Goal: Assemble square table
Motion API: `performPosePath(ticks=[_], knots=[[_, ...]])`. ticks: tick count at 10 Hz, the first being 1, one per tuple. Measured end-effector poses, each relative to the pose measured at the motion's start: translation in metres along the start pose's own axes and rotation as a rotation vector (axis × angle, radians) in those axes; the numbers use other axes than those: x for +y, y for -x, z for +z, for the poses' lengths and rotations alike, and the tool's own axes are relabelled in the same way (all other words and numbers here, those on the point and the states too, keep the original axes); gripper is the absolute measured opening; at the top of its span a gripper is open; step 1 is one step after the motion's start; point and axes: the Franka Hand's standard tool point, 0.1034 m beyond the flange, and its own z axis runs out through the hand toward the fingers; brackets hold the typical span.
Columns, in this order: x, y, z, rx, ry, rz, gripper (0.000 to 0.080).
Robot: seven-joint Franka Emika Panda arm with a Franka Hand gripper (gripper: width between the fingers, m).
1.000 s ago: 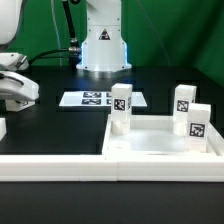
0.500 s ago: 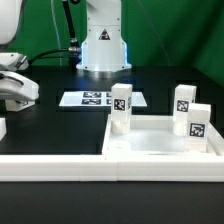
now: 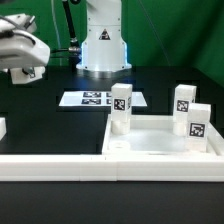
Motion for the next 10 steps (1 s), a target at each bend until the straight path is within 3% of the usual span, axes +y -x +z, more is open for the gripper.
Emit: performPosePath(ticks=[1, 2, 3, 4, 5, 6, 7, 10], knots=[[0.0, -0.006, -0.003, 0.044, 0.01, -0.003, 0.0288], [-0.005, -0.013, -0.011, 0.141, 0.037, 0.003, 0.0288], [-0.034, -0.013, -0.018, 0.218, 0.077, 0.002, 0.0288], [-0.075, -0.014, -0.03, 0.299, 0.104, 0.012, 0.0288], [-0.117, -0.012, -0.051, 0.396, 0.145, -0.016, 0.0288], [-0.143, -0.004, -0.067, 0.424, 0.171, -0.04, 0.0288], [-0.148, -0.006, -0.08, 0.494, 0.164, -0.05, 0.0288], [-0.149, -0.012, -0.085, 0.695, 0.16, -0.07, 0.0288]])
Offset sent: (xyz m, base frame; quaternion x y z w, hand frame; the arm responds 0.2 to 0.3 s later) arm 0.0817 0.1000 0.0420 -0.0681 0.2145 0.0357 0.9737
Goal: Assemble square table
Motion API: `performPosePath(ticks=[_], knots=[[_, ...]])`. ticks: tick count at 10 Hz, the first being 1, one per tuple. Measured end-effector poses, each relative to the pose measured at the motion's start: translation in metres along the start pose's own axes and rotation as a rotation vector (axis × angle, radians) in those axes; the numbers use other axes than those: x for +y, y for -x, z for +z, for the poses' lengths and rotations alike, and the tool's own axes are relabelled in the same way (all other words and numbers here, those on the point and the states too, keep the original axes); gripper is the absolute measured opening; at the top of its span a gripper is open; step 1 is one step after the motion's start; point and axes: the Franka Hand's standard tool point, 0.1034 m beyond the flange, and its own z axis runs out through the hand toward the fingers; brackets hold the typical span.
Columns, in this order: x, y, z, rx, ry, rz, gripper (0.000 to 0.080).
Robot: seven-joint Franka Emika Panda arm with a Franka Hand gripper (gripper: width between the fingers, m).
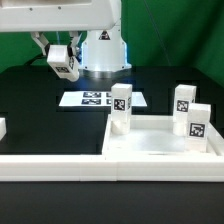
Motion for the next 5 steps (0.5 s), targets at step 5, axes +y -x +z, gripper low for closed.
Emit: performPosePath(ticks=[5], knots=[[-0.067, -0.052, -0.024, 0.408, -0.014, 0.096, 0.0288]])
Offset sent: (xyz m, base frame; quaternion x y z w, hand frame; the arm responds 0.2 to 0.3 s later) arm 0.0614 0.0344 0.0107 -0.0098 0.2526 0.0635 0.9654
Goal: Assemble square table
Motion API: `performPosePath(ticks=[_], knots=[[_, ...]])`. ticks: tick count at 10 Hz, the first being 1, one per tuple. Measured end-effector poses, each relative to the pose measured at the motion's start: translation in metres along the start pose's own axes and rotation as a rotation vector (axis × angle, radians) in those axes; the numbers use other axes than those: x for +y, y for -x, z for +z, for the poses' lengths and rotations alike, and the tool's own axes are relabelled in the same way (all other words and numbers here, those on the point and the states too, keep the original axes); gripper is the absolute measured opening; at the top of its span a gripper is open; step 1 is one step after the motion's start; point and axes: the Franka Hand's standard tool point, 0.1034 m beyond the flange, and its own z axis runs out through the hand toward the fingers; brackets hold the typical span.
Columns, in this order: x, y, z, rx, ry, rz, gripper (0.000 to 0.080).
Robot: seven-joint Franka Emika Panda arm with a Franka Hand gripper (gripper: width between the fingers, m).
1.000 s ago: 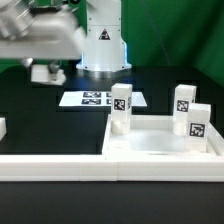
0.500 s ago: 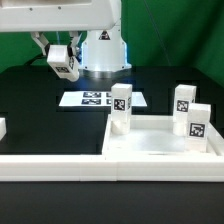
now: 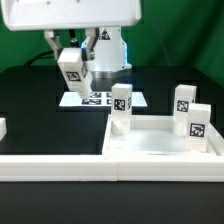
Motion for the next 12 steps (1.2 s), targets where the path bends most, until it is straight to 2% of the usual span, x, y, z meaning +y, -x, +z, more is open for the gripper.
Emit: performPosePath(ticks=[1, 2, 3, 4, 5, 6, 7, 8, 9, 10, 12], knots=[[-0.022, -0.009, -0.002, 0.133, -0.002, 0.006, 0.0288], [-0.028, 0.003, 0.004, 0.205, -0.017, -0.003, 0.0288], [-0.019, 0.013, 0.005, 0.2, -0.031, 0.028, 0.0288], [-0.02, 0.006, 0.001, 0.289, -0.04, 0.034, 0.0288], [-0.023, 0.009, 0.005, 0.344, -0.04, 0.02, 0.0288], [-0.022, 0.01, 0.007, 0.34, -0.038, 0.021, 0.0288], [-0.025, 0.01, 0.008, 0.347, -0.043, 0.036, 0.0288], [-0.039, 0.017, 0.021, 0.358, -0.046, 0.049, 0.0288], [-0.054, 0.019, 0.029, 0.355, -0.041, 0.039, 0.0288], [-0.061, 0.014, 0.033, 0.354, -0.027, 0.026, 0.0288], [-0.064, 0.012, 0.048, 0.332, 0.011, 0.002, 0.0288]])
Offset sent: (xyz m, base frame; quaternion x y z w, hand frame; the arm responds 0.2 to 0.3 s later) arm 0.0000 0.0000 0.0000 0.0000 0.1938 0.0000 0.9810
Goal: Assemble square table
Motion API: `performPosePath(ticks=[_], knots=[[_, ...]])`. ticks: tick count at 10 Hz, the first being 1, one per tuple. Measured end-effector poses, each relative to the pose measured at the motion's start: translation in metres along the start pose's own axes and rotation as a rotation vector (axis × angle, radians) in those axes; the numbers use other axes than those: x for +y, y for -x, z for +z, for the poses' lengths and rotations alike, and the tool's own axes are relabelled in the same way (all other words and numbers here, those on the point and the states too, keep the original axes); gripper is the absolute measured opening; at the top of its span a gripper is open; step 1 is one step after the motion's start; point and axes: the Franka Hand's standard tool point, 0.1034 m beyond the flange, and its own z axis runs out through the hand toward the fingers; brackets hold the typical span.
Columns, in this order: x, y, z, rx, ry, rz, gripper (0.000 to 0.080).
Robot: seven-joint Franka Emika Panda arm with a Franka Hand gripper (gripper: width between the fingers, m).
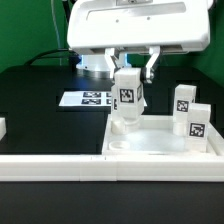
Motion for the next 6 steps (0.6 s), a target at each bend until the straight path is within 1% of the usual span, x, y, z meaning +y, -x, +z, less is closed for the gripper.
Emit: performPosePath(ticks=[2, 3, 6], knots=[[0.017, -0.001, 0.001, -0.021, 0.026, -0.003, 0.0288], [0.021, 0.005, 0.004, -0.03, 0.032, -0.004, 0.0288], [0.022, 0.011, 0.008, -0.036, 0.038, -0.007, 0.0288]])
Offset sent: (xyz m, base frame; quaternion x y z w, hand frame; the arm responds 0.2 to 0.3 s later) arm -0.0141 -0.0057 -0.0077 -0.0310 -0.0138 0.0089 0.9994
